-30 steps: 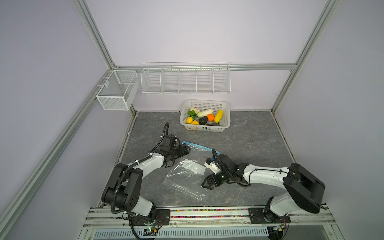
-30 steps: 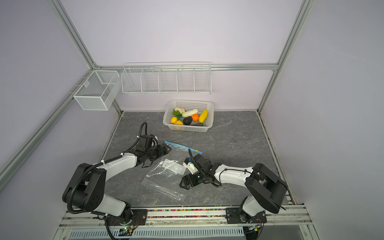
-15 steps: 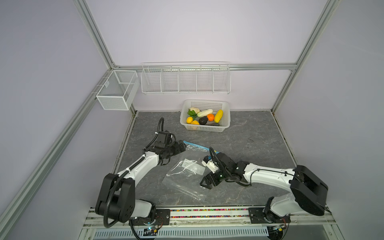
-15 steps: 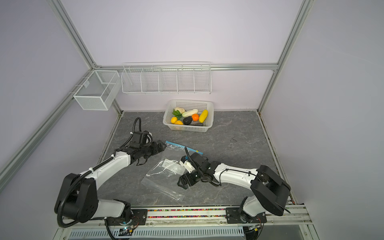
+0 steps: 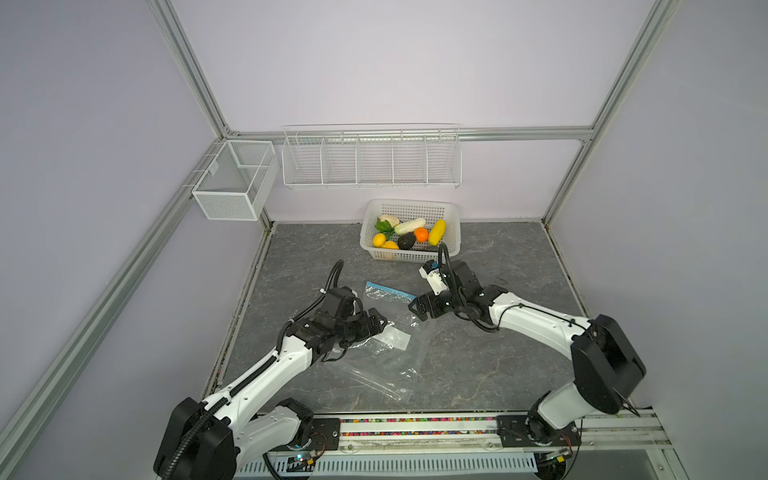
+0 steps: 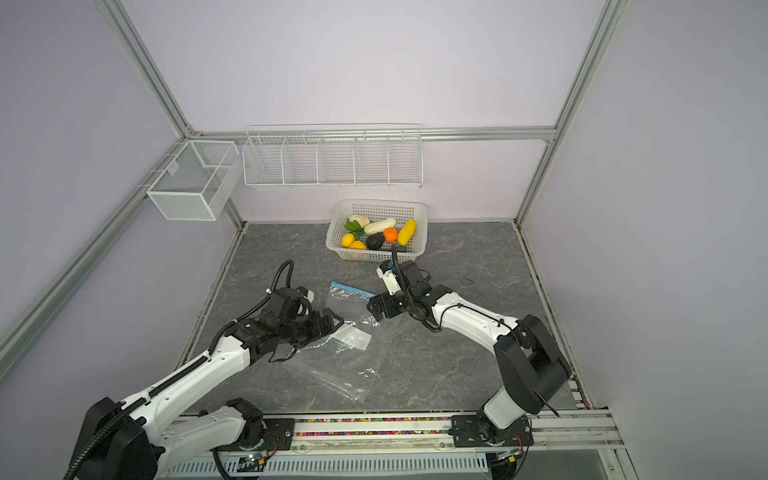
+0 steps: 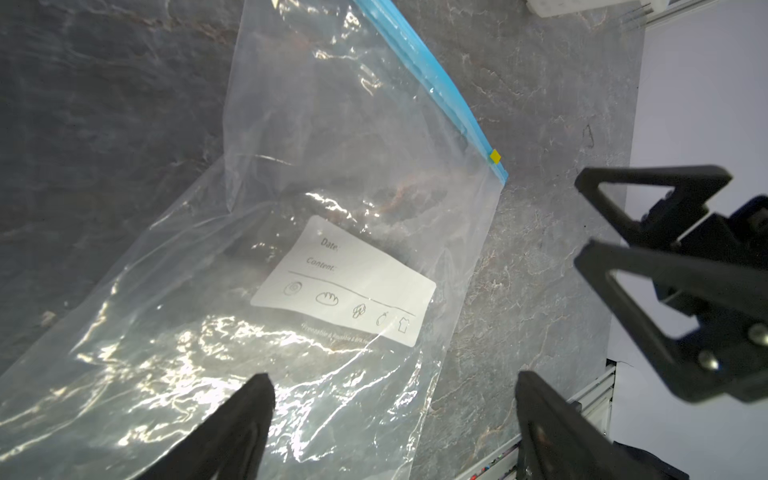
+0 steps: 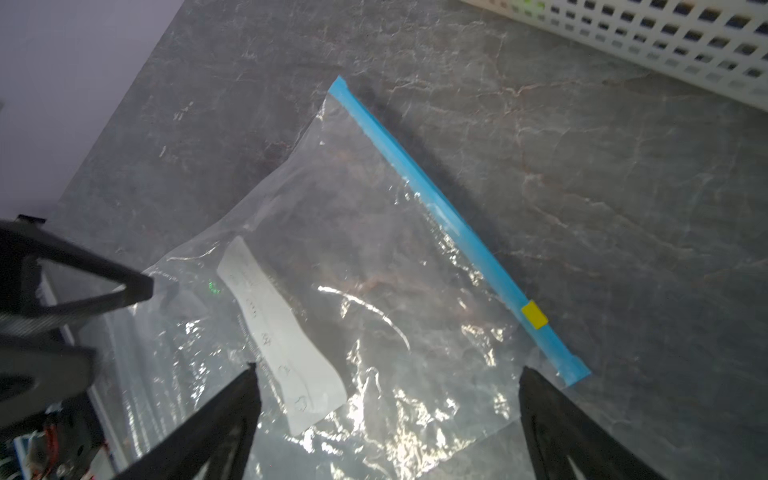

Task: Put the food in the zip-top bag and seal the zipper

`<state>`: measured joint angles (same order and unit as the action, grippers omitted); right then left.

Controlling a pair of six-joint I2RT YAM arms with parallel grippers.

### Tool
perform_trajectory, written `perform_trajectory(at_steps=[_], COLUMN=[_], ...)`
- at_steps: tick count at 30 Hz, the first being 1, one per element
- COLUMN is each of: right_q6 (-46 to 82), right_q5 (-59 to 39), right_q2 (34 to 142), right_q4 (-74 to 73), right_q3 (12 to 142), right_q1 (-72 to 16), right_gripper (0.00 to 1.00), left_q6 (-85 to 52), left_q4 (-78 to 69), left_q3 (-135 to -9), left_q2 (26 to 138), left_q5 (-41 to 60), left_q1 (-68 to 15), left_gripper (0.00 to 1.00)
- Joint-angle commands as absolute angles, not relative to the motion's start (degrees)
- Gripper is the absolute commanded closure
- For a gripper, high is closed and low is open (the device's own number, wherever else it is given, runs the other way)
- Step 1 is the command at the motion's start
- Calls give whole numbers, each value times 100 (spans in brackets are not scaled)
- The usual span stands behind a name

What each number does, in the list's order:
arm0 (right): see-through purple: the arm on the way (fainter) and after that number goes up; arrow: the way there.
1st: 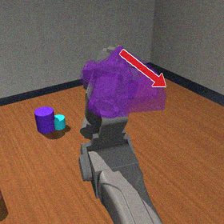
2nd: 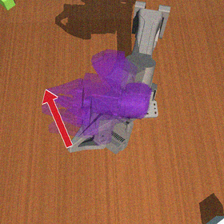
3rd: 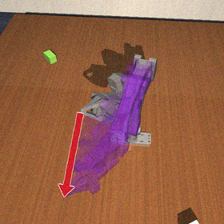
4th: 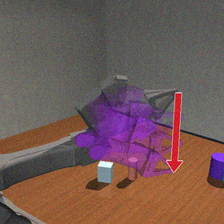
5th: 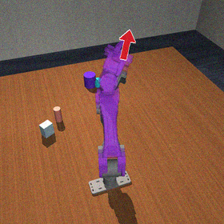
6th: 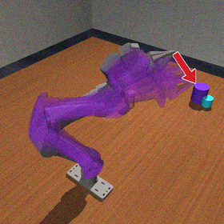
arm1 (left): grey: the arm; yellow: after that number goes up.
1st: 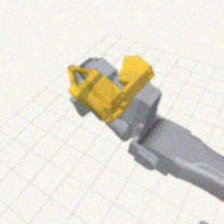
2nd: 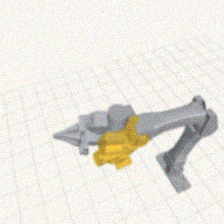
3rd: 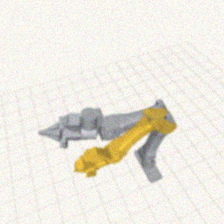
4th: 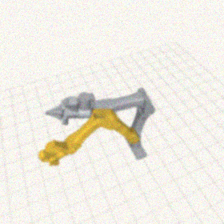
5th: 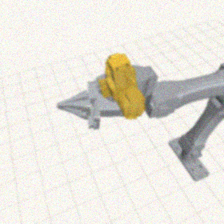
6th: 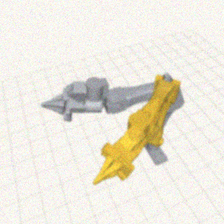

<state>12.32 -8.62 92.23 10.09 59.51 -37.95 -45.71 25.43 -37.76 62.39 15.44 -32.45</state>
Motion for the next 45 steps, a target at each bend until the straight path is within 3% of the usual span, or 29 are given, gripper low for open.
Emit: perform_trajectory(at_steps=[1,9,23,45], right_q6=[684,584,659,1283], right_q5=[-581,-963,-1700,-2701], right_q2=[9529,10109,10827,10482], right_q4=[1178,1178,1595,1736], right_q3=[6207,6390,6707,6306], right_q1=[-3744,-3381,-3258,-3555], right_gripper=[2,2,3,13], left_q6=[-4774,-4873,-4691,-3526], left_q4=[2741,2578,2713,2719], left_q3=[-3633,-3319,-3234,-4338], left_q2=[6238,6344,6804,8227], left_q5=[1641,1737,1056,1085], left_q1=[-3278,-3278,-3120,-1806], left_gripper=[9,9,7,5])
